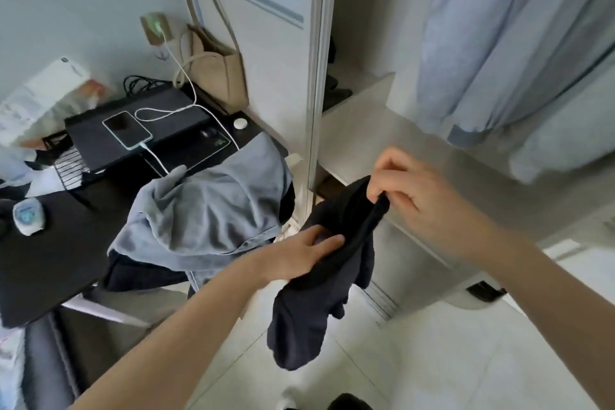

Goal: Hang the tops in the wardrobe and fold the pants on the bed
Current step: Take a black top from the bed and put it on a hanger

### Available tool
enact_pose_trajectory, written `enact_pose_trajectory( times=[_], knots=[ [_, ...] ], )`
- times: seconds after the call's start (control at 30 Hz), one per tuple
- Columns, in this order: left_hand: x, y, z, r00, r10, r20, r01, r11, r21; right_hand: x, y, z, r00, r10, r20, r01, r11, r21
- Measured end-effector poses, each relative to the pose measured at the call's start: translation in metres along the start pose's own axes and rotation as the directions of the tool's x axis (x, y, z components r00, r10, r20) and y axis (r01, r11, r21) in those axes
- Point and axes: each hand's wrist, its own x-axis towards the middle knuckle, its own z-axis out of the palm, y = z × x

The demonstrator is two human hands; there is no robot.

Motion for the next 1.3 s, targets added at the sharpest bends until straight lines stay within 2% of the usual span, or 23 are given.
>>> enact_pose_trajectory(
  times=[0.07,0.17,0.3,0.37,0.43,0.5,0.63,0.7,0.77,0.8,0.87,0.93,1.0,1.1,1.2,1.23,1.3],
  knots=[
    [0.022,0.027,-0.005,0.998,0.062,-0.023,-0.063,0.997,-0.052,0.009,0.004,-0.004,0.999,0.029,-0.013,-0.028,0.997,0.072],
    [0.052,0.064,-0.013,0.978,0.188,-0.087,-0.2,0.968,-0.151,0.019,0.021,-0.012,0.99,0.075,-0.117,-0.058,0.989,0.138],
    [0.092,0.095,-0.033,0.908,0.317,-0.275,-0.296,0.948,0.116,0.023,0.054,-0.038,0.957,0.155,-0.247,-0.106,0.974,0.202],
    [0.103,0.108,-0.047,0.881,0.311,-0.356,-0.323,0.946,0.027,0.023,0.077,-0.057,0.914,0.26,-0.312,-0.176,0.946,0.273],
    [0.107,0.125,-0.062,0.882,0.267,-0.388,-0.353,0.92,-0.17,0.025,0.1,-0.075,0.835,0.438,-0.333,-0.254,0.844,0.472],
    [0.109,0.145,-0.074,0.878,0.23,-0.42,-0.362,0.894,-0.266,0.031,0.12,-0.084,0.784,0.533,-0.318,-0.292,0.769,0.568],
    [0.121,0.185,-0.083,0.846,0.206,-0.491,-0.396,0.86,-0.321,0.048,0.148,-0.078,0.807,0.531,-0.26,-0.404,0.816,0.412],
    [0.123,0.197,-0.086,0.812,0.215,-0.543,-0.399,0.883,-0.247,0.056,0.156,-0.073,0.8,0.534,-0.274,-0.438,0.831,0.342],
    [0.123,0.205,-0.092,0.784,0.25,-0.568,-0.417,0.89,-0.183,0.063,0.159,-0.073,0.794,0.499,-0.347,-0.419,0.863,0.283],
    [0.122,0.212,-0.098,0.765,0.295,-0.572,-0.436,0.891,-0.125,0.069,0.159,-0.078,0.81,0.454,-0.371,-0.379,0.889,0.259],
    [0.12,0.223,-0.106,0.741,0.403,-0.537,-0.46,0.887,0.032,0.08,0.154,-0.084,0.875,0.351,-0.335,-0.295,0.933,0.206],
    [0.12,0.236,-0.11,0.728,0.497,-0.472,-0.484,0.86,0.16,0.095,0.15,-0.09,0.929,0.25,-0.271,-0.251,0.967,0.033],
    [0.119,0.243,-0.113,0.706,0.555,-0.441,-0.51,0.83,0.226,0.107,0.143,-0.094,0.934,0.173,-0.311,-0.213,0.972,-0.099],
    [0.12,0.234,-0.12,0.656,0.579,-0.485,-0.526,0.811,0.256,0.119,0.145,-0.104,0.893,0.214,-0.396,-0.245,0.969,-0.028],
    [0.133,0.207,-0.126,0.611,0.576,-0.543,-0.405,0.817,0.412,0.132,0.147,-0.112,0.836,0.283,-0.471,-0.292,0.955,0.055],
    [0.14,0.195,-0.127,0.619,0.572,-0.538,-0.342,0.813,0.47,0.138,0.146,-0.114,0.823,0.294,-0.486,-0.307,0.95,0.055],
    [0.155,0.168,-0.13,0.701,0.506,-0.502,-0.189,0.811,0.554,0.15,0.145,-0.119,0.795,0.33,-0.509,-0.318,0.941,0.114]
  ],
)
